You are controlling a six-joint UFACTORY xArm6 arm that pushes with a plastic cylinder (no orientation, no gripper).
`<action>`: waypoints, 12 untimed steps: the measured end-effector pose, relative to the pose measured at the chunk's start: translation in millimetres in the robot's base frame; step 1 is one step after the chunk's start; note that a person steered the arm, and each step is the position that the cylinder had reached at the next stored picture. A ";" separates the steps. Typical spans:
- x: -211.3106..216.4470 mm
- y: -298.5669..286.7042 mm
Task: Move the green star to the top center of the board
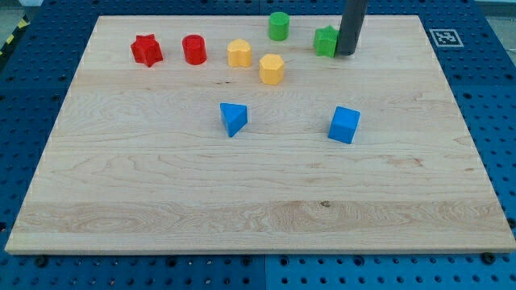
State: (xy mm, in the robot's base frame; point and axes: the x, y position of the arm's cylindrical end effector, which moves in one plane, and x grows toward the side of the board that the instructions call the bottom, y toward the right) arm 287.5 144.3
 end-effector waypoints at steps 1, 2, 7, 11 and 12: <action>0.0 -6.5; 0.0 -42.8; -24.0 -48.5; -64.5 -47.9; -64.5 -49.1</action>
State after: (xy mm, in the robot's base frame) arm 223.0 95.3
